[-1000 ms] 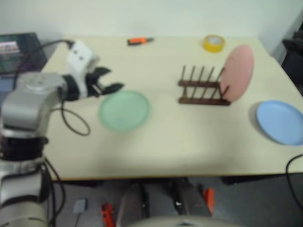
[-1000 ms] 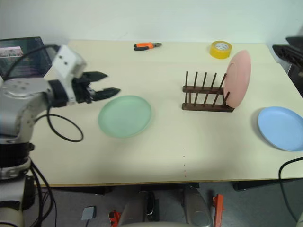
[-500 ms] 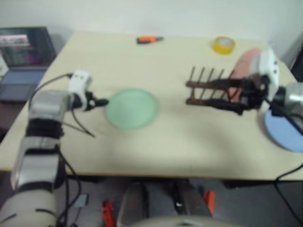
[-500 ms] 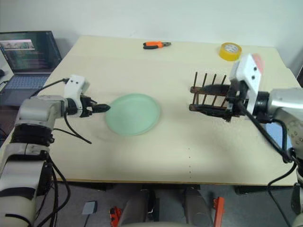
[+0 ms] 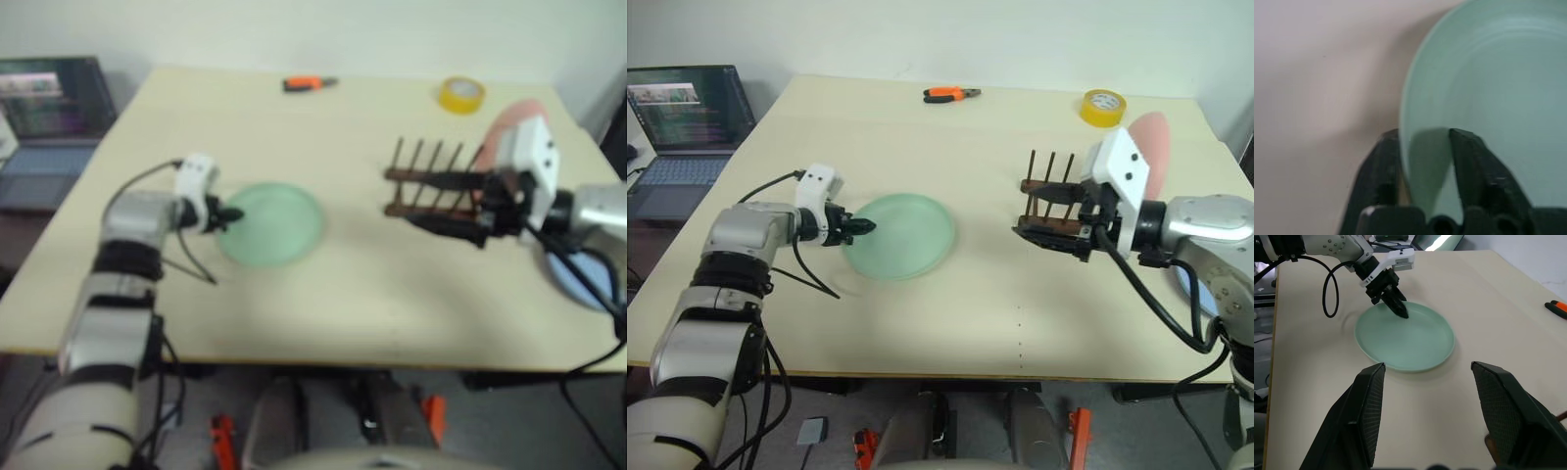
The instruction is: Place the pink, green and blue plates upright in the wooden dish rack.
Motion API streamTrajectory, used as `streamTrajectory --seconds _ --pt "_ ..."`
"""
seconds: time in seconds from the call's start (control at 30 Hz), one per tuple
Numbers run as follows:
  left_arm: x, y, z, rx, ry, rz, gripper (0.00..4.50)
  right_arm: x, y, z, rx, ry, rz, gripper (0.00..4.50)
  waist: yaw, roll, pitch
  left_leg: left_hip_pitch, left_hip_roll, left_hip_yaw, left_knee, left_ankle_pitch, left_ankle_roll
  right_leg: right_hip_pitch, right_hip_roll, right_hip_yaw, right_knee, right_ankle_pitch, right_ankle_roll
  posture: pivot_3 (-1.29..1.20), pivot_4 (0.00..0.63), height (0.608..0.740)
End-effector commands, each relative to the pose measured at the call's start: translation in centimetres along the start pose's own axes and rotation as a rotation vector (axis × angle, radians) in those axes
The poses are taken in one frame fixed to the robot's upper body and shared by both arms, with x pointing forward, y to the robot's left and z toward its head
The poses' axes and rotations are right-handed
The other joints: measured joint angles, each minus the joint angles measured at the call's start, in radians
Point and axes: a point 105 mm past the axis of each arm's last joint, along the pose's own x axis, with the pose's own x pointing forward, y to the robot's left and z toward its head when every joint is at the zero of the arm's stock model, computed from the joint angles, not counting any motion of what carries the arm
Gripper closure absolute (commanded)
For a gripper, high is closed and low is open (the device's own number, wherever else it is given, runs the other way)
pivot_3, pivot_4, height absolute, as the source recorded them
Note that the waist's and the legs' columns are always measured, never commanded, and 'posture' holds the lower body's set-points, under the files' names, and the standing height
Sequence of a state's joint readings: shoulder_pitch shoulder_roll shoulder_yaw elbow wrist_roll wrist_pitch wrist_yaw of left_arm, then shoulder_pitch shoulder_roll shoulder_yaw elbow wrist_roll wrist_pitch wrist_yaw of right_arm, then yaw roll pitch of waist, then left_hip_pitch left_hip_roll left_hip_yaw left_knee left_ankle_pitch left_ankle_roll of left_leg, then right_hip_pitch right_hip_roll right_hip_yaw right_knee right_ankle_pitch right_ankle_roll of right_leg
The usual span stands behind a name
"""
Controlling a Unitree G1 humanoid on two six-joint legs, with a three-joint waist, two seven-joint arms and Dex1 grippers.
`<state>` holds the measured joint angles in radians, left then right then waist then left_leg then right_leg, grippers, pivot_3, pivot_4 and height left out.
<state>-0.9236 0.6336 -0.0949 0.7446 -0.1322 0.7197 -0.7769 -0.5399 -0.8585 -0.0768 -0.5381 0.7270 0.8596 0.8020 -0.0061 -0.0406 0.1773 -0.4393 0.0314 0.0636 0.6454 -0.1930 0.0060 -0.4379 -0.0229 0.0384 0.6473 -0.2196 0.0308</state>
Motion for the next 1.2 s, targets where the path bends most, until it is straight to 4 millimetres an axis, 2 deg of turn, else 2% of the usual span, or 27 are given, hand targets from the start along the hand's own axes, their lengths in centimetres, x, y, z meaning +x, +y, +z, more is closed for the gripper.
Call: streamTrajectory --seconds 0.03,0.07,0.23,0.3,0.4,0.5,0.6,0.67,0.8,0.97,1.2 --pt "-1.4 0.6 2.4 -0.003 -0.080 0.022 4.16 0.9 0.5 0.6 -0.038 -0.021 0.010 1.44 0.000 0.000 0.000 0.000 0.000 0.000 0.000 0.000 0.000 0.000 0.000 0.000 0.000 0.000 0.000 0.00 0.150 0.740" --pt "-1.6 0.6 2.8 -0.014 -0.097 0.021 4.44 1.3 0.5 0.4 -0.041 -0.020 0.011 1.44 0.000 0.000 0.000 0.000 0.000 -0.001 0.000 0.000 0.000 0.000 0.000 -0.001 0.000 0.000 0.000 0.00 0.150 0.740" --pt "-2.4 -0.2 5.0 -0.081 -0.189 -0.015 4.48 3.6 -0.3 0.1 -0.045 -0.063 -0.021 1.44 -0.003 0.000 0.000 0.000 0.000 0.000 0.000 0.000 0.000 0.000 0.001 0.000 0.000 0.001 0.002 0.00 0.150 0.740" --pt "-3.0 -0.8 6.9 -0.087 -0.253 -0.010 4.48 5.0 -1.1 -0.1 -0.059 -0.069 -0.059 1.44 -0.003 0.000 0.000 0.000 0.000 0.000 0.000 0.000 0.000 0.000 0.001 0.000 0.001 0.002 0.005 0.00 0.150 0.740" --pt "-4.5 -0.9 9.8 -0.088 -0.341 0.075 4.48 7.2 -1.5 0.3 -0.175 -0.076 -0.087 1.44 -0.003 0.000 0.000 0.000 0.000 0.000 0.001 0.000 0.000 0.000 0.002 0.000 0.001 0.003 0.007 0.00 0.150 0.740" --pt "-6.9 -0.7 13.1 0.049 -0.384 0.302 4.48 11.4 0.0 1.6 -0.284 -0.110 -0.053 1.44 -0.006 0.000 0.000 0.000 -0.001 0.000 0.000 0.000 0.000 -0.001 0.003 0.000 0.001 0.003 0.007 0.00 0.150 0.740" --pt "-8.5 -1.0 15.2 0.085 -0.445 0.403 4.48 13.4 1.6 1.3 -0.343 -0.107 -0.001 1.44 -0.013 0.000 0.000 0.000 -0.001 0.000 -0.001 0.000 0.000 -0.001 0.004 0.000 0.001 0.006 0.003 0.00 0.150 0.740" --pt "-8.9 -1.9 15.9 0.089 -0.469 0.406 4.48 14.3 2.0 0.3 -0.426 -0.071 0.001 1.44 -0.017 0.000 0.000 0.000 -0.001 -0.001 -0.001 0.000 -0.001 -0.001 0.003 0.000 0.001 0.006 0.003 0.00 0.150 0.740" --pt "-9.0 -4.5 15.9 0.091 -0.475 0.340 4.48 16.1 0.9 -1.0 -0.534 -0.036 -0.083 1.44 -0.019 0.000 0.000 0.000 -0.001 0.000 0.000 0.000 -0.001 0.000 0.002 0.000 0.001 0.007 0.004 0.00 0.150 0.740" --pt "-9.2 -4.8 14.8 0.085 -0.439 0.339 4.48 17.4 0.0 -1.2 -0.591 -0.040 -0.150 1.44 -0.028 0.000 0.000 0.002 -0.001 0.000 0.000 0.001 -0.002 0.000 0.004 0.002 0.002 0.007 0.004 0.00 0.150 0.740" --pt "-9.5 -5.2 14.4 0.079 -0.418 0.328 4.48 18.8 0.4 -1.0 -0.593 -0.067 -0.147 1.44 -0.031 0.000 0.000 0.005 -0.001 0.000 0.000 0.002 -0.004 -0.001 0.004 0.002 0.012 0.004 0.000 0.00 0.150 0.740"
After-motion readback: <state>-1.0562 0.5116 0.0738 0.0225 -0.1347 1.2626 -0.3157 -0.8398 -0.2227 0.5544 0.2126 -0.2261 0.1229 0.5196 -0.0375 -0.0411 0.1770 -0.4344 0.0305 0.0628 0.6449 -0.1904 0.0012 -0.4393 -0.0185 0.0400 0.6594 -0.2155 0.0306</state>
